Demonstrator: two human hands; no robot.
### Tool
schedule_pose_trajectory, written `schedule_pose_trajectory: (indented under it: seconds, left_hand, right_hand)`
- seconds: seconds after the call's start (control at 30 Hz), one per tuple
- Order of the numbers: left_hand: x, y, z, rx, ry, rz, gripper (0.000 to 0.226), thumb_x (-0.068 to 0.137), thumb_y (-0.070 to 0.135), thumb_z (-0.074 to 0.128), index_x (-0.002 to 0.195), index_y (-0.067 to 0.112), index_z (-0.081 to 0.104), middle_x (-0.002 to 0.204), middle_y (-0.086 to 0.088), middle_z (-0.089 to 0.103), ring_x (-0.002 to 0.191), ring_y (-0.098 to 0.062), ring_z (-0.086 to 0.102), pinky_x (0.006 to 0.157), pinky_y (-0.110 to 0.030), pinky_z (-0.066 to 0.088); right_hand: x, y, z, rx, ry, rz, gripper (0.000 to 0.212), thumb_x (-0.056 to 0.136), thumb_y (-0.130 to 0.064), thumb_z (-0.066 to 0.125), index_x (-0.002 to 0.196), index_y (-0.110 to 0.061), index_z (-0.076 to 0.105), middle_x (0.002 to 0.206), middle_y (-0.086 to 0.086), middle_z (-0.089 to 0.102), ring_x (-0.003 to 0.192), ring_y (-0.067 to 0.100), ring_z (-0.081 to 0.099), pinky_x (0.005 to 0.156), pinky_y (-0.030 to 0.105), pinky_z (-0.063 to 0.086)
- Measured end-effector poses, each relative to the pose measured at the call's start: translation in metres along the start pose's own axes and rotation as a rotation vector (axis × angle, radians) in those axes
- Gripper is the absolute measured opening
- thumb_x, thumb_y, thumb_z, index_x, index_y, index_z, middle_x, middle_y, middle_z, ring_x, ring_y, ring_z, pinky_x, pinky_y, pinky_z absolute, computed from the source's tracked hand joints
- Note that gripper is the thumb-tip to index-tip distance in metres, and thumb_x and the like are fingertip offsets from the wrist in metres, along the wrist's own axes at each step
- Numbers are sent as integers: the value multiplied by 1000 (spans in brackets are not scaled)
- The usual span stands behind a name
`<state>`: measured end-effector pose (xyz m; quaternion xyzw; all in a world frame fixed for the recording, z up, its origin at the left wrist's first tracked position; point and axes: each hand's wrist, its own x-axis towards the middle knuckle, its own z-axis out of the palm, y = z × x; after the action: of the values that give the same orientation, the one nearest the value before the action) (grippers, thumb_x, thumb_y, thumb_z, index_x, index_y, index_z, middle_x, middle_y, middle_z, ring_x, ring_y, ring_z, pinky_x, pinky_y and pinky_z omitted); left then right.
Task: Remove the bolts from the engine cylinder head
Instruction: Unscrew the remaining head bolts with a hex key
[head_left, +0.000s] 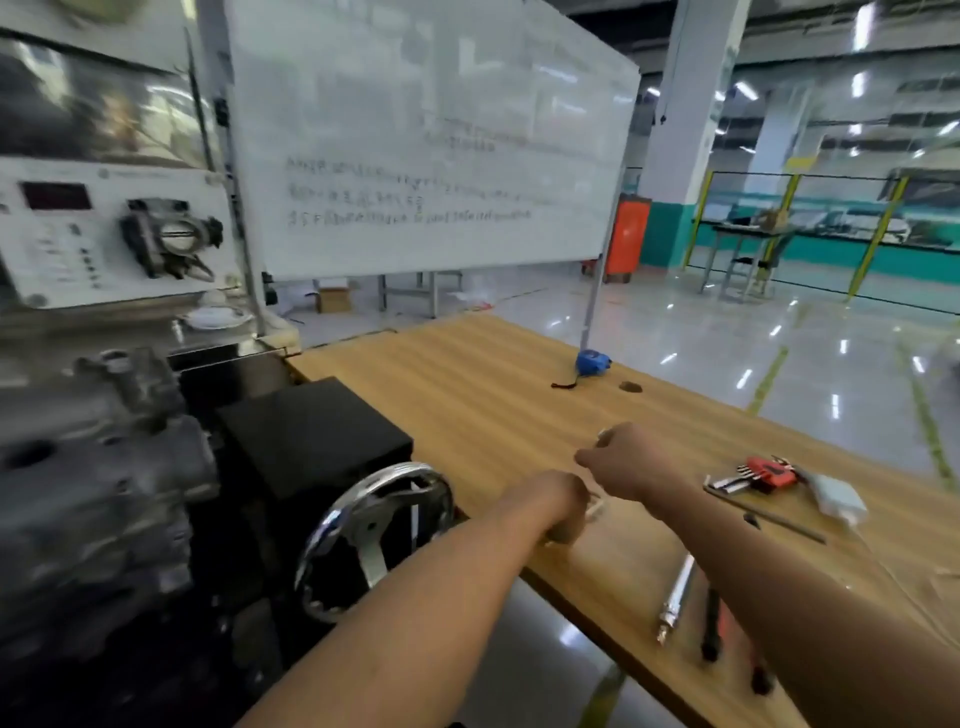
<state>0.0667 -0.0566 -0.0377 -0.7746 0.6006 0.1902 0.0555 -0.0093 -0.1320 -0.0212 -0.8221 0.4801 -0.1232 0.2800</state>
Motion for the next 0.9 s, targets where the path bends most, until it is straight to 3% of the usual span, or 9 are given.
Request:
schedule_pose_trajectory:
  seconds: [0.07,0.17,0.2,0.3,0.4,0.53,0.67,0.8,0.9]
  left_hand:
    - [-29,-15,-11,-71,67,-18,14,101,14,49,108,4,55,93,-13,51,68,-24,46,66,-36,42]
    - [-91,-56,-42,-96,324,-66,16,101,13,48,97,5,61,76,-8,48,65,-21,45,58,-30,37]
    - [-115,-73,-55,-141,420,-89,20,101,14,47,95,5,63,79,-10,55,70,-25,51,58,-31,38]
    - [-196,-126,-93,-338,719,-188,22,102,18,46,103,4,63,97,-15,69,79,-26,67,65,-34,54]
    - [-275,-173,-112,-491,893,-203,9,102,21,52,100,13,55,77,1,68,46,-9,63,45,-27,52]
    - [-337,-227,-106,-593,1001,-188,11,99,11,57,92,19,56,65,1,68,57,-17,66,55,-34,61]
    - [-342,-281,-89,-582,1088,-245,9,96,7,61,89,12,65,70,-2,72,67,-18,72,62,-33,62]
    - [-325,-324,-88,-527,1091,-299,21,90,4,68,82,23,69,69,10,72,72,-10,71,78,-38,60]
    - [-310,-340,-86,-499,1030,-261,19,88,11,73,83,29,70,81,9,76,86,-10,74,90,-40,57]
  right_hand:
    - [-8,-17,0,-48,77,-94,29,91,-35,63,77,-11,70,76,10,71,74,24,66,70,39,55]
    - [-29,-63,1,6,202,-328,30,93,-41,61,72,-20,67,63,-2,64,61,15,60,51,29,41]
    - [-39,-84,2,51,212,-412,29,92,-44,61,75,-22,67,62,-5,63,59,12,58,50,25,38]
    - [-68,-160,7,326,89,-638,32,92,-47,60,74,-22,67,54,-6,63,51,9,57,51,26,42]
    - [-93,-244,19,653,-102,-848,36,94,-43,61,74,-14,69,55,-4,60,48,10,52,48,25,41]
    - [-117,-342,45,760,-185,-1077,26,94,-31,65,76,-14,73,53,-4,62,46,9,52,44,22,43]
    - [-118,-397,89,577,-99,-1248,25,94,-24,64,74,-14,73,61,-6,65,52,3,54,56,17,43]
    - [-101,-407,133,573,-33,-1238,20,97,-24,61,81,-15,71,70,-7,64,66,7,59,62,20,46]
    - [-83,-399,151,615,-27,-1228,18,97,-23,60,85,-14,70,74,-3,67,70,10,61,65,27,50]
